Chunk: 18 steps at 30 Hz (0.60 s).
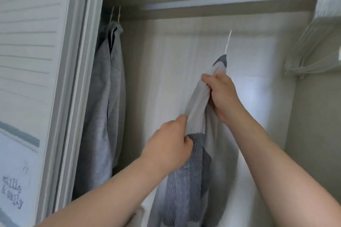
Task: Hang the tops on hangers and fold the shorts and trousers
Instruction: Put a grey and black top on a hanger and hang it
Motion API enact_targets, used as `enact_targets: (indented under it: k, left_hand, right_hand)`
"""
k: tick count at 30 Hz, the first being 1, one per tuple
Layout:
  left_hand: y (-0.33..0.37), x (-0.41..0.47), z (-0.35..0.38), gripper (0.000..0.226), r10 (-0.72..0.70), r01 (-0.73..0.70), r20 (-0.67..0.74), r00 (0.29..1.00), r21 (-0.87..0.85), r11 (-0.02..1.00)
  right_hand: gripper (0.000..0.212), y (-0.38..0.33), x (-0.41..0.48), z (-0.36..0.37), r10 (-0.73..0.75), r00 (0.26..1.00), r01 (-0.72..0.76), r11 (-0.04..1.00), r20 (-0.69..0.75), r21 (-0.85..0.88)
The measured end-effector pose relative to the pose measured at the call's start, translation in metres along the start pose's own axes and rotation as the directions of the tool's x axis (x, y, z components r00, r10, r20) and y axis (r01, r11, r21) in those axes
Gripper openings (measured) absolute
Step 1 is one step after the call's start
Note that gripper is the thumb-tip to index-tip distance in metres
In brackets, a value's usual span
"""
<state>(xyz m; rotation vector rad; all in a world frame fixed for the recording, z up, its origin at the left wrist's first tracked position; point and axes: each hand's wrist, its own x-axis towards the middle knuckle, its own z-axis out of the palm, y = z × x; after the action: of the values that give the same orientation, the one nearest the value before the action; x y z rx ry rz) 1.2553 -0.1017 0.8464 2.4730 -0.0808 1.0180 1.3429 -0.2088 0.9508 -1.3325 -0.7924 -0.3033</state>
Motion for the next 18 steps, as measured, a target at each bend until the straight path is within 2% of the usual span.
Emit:
enact_targets:
  k: [4, 6, 9, 13, 18]
  left_hand:
    - [-0.005, 0.061, -0.019, 0.028, 0.025, -0.020, -0.089, 0.996, 0.058, 0.998]
    - [-0.006, 0.089, -0.030, 0.026, 0.054, -0.041, -0.119, 0.991, 0.108, 0.993]
    - [-0.005, 0.126, -0.048, 0.027, 0.097, -0.065, -0.159, 0.983, 0.193, 0.979]
    - [0.001, 0.159, -0.067, 0.025, 0.132, -0.079, -0.184, 0.974, 0.269, 0.960]
    - [-0.002, 0.173, -0.076, 0.023, 0.135, -0.070, -0.172, 0.976, 0.339, 0.938]
  right_hand:
    - [0.029, -0.017, 0.067, -0.004, -0.120, 0.992, 0.121, 0.992, 0.040, -0.044]
    - [0.032, -0.027, 0.099, -0.006, -0.184, 0.982, 0.188, 0.977, 0.053, -0.098]
    - [0.030, -0.043, 0.142, -0.005, -0.229, 0.971, 0.237, 0.957, 0.063, -0.167]
    - [0.033, -0.055, 0.184, -0.002, -0.241, 0.968, 0.251, 0.940, 0.069, -0.232]
    - [0.033, -0.053, 0.204, 0.003, -0.161, 0.984, 0.174, 0.964, 0.083, -0.200]
